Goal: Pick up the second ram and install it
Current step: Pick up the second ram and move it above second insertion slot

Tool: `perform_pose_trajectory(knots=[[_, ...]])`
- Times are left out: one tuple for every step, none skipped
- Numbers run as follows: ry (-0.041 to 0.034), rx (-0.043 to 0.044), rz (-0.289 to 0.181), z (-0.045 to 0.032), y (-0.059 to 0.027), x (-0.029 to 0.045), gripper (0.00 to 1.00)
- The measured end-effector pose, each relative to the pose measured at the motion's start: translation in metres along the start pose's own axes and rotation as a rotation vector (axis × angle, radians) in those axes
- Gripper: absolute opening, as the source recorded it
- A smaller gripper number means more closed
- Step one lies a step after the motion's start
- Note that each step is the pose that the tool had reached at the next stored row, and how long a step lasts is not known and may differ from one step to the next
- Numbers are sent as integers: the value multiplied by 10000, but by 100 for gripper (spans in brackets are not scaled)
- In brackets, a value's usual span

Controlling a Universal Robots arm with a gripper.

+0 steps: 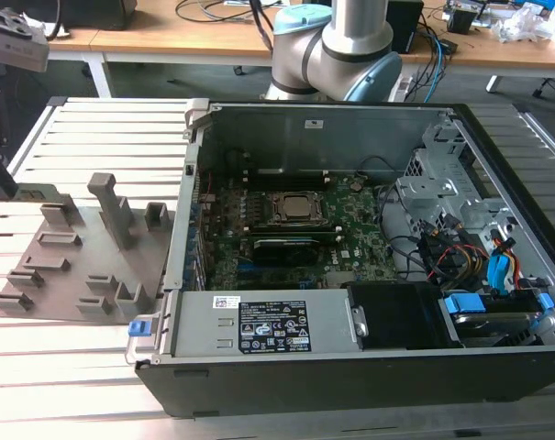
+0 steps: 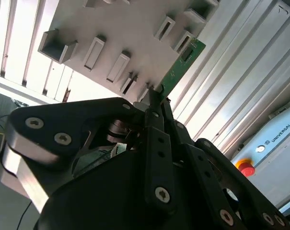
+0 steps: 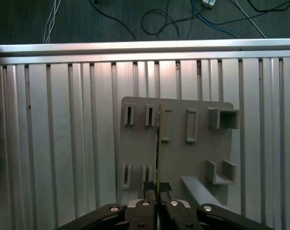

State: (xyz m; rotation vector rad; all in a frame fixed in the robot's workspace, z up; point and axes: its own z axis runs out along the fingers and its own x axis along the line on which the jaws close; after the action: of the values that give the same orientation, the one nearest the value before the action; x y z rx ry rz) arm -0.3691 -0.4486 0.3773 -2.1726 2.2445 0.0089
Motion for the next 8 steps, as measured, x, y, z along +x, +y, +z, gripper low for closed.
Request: perform_pose_trajectory(knots=[[0,0,0,-38,0,-1,14],[0,0,0,-65,0,-1,14],[-1,0,0,-93,-1,-2,14],[0,-1,0,-126,-1,-2,14],[0,-1,0,-151,-1,-3,14],[0,-1,0,-179,-1,-3,14],[-1,0,0,-216,-2,-4,14],[0,-1,0,-240,-2,-4,14]])
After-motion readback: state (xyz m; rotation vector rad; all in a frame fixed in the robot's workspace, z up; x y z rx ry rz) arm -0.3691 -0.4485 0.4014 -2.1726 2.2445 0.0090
